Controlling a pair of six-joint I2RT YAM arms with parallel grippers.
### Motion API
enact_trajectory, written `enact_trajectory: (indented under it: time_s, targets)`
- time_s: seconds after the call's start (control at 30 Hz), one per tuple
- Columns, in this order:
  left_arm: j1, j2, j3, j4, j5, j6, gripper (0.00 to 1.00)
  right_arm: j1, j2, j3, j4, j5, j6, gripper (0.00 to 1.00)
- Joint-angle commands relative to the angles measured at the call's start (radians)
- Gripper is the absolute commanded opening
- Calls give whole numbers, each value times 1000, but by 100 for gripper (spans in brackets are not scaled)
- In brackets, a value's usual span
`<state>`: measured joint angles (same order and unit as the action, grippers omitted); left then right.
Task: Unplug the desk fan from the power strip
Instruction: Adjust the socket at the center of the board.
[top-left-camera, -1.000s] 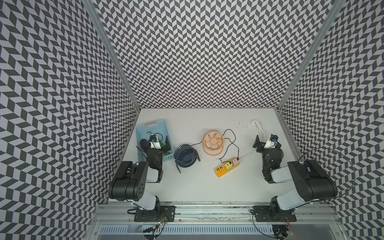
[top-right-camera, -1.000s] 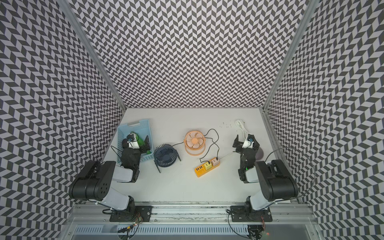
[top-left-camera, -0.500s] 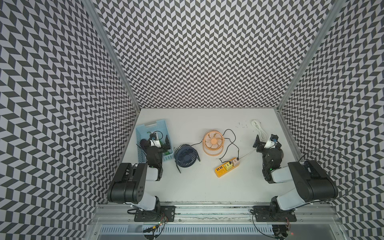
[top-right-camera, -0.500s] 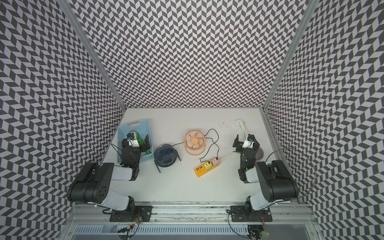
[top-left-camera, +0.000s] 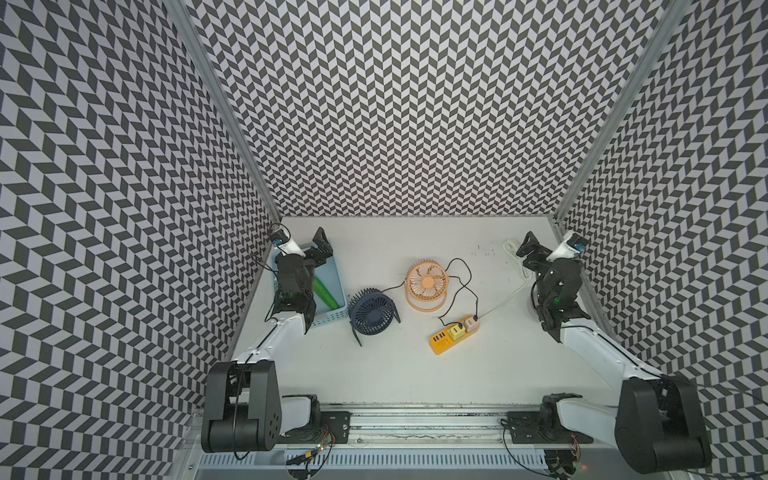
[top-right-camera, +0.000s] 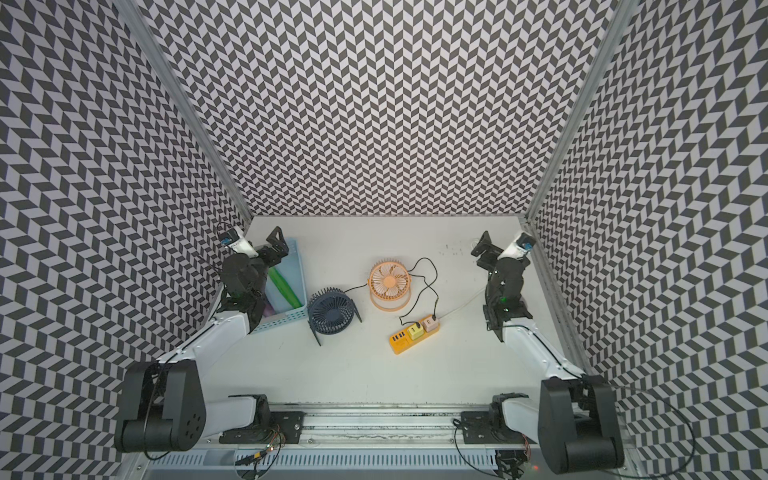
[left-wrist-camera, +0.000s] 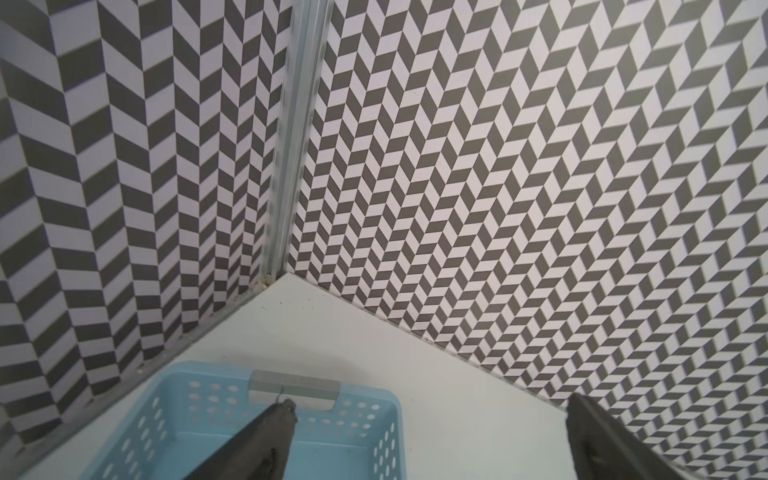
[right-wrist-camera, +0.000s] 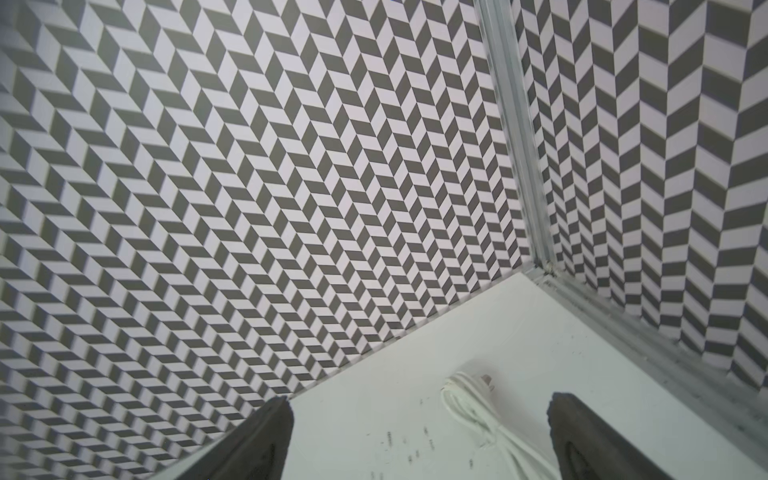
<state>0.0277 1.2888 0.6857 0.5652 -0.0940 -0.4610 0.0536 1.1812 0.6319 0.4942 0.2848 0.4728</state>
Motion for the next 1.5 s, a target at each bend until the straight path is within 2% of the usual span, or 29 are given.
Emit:
enact_trajectory:
  time_s: [0.0, 0.13, 0.2, 0.37, 0.67, 0.87, 1.0, 1.17, 1.27, 1.47]
  targets:
    - [-1, -24, 38, -119, 200, -137, 100, -27, -31, 12, -180, -169, 213, 100]
    - [-48, -58, 37, -150, 290, -179, 98, -27, -19, 26, -183, -446, 178, 97]
    - [-91, -75, 31, -150, 322, -200, 95, -27, 8, 64, -248, -570, 162, 95]
    - [-260, -91, 47, -231, 292, -132, 93, -9, 14, 86, -325, -726, 147, 89]
    - [-498, -146, -51, -273, 243, -114, 87, 58, -79, 32, -426, -745, 119, 89]
    - [-727, -237, -232, -220, 128, -134, 83, 71, -131, -37, -430, -782, 119, 89]
    - [-870, -211, -295, -171, 52, -105, 85, 86, -145, -82, -412, -776, 133, 88]
    - [-954, -98, -276, -138, 32, -55, 84, 122, -159, -108, -420, -775, 139, 88]
    - [-985, -33, -272, -107, 35, -17, 78, 144, -189, -122, -446, -760, 136, 88]
    - [-1033, 68, -283, -39, 16, 35, 71, 146, -252, -147, -487, -756, 134, 88]
